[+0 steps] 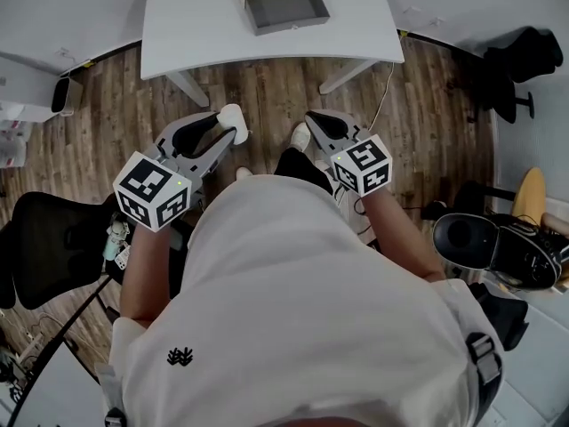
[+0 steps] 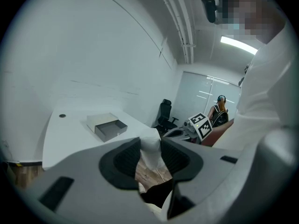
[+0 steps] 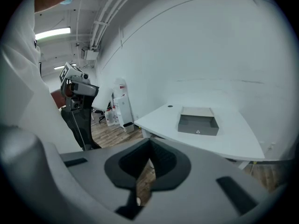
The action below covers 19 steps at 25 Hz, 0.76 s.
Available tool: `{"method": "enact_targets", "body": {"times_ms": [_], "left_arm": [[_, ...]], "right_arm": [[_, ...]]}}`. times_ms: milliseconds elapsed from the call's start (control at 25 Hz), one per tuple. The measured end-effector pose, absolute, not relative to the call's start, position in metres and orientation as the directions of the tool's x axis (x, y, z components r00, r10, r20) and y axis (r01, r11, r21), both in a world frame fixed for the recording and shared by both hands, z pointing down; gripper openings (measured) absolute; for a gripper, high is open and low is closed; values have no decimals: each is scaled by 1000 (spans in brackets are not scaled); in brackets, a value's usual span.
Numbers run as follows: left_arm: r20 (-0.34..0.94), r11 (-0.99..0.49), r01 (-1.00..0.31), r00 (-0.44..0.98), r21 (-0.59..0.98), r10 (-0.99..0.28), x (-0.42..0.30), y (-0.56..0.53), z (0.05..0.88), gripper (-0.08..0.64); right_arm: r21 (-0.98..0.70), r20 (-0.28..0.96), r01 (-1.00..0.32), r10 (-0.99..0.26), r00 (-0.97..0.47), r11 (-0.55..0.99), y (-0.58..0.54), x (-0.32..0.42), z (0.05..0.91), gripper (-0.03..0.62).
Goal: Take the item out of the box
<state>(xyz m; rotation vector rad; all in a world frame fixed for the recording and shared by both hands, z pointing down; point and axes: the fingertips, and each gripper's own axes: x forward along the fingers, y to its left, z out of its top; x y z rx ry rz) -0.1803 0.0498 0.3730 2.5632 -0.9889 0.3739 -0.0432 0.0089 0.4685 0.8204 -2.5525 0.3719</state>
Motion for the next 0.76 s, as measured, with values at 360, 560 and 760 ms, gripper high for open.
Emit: {"method": "enact_targets", "body": {"times_ms": [360,560,760], "left_arm": [[379,-677,-691,715,254,-587,-183,38,377,143],[392,-666,-694,712,273,-582,-171,25,384,143],[392,-657,-696,713,289,-582,-151,7,388,144]], "right_arm": [[-105,473,-599,-490,-732,794,-4,-42,462,6],[-122,479,-599,-481,-734,792,-13,-33,467,6],[-123,495,-596,-472,-730,793,-18,-12,475,6]]}}
